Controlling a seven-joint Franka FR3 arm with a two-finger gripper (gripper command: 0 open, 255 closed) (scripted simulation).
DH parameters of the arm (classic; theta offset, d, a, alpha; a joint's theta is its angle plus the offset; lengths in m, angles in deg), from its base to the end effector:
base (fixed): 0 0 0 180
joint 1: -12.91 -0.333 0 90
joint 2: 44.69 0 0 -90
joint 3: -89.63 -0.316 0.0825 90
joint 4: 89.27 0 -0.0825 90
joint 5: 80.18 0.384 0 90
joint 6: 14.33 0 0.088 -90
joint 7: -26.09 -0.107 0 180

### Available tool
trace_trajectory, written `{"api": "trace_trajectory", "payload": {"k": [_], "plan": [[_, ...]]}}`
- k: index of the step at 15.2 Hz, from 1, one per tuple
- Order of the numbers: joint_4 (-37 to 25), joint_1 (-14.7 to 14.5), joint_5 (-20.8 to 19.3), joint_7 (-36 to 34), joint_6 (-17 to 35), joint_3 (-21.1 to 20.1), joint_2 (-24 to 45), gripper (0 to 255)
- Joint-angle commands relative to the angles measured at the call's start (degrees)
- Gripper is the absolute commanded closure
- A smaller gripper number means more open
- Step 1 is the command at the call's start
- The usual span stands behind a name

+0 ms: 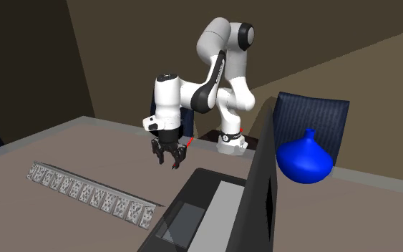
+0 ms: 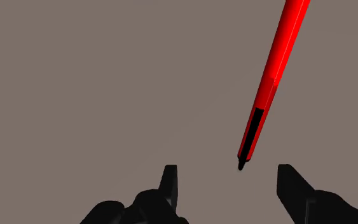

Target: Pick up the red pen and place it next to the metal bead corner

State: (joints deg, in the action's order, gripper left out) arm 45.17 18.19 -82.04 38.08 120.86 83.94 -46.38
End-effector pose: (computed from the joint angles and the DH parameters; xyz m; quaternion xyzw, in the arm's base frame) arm 0.5036 0.0032 0.3480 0.9926 0.1192 0.0198 0.0152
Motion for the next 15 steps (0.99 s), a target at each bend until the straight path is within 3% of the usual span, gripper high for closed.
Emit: {"api": "trace_trajectory", "payload": {"k": [1,4,8,15], "plan": [[0.0,0.0,0.0,0.0,0.0,0.0,0.0,0],[0.0,0.0,0.0,0.0,0.0,0.0,0.0,0],[-2.91,-0.11,0.76,0.54,-7.38,-0.01,-4.5,0],[-2.91,-0.11,0.76,0.53,-7.38,-0.01,-4.5,0]]}}
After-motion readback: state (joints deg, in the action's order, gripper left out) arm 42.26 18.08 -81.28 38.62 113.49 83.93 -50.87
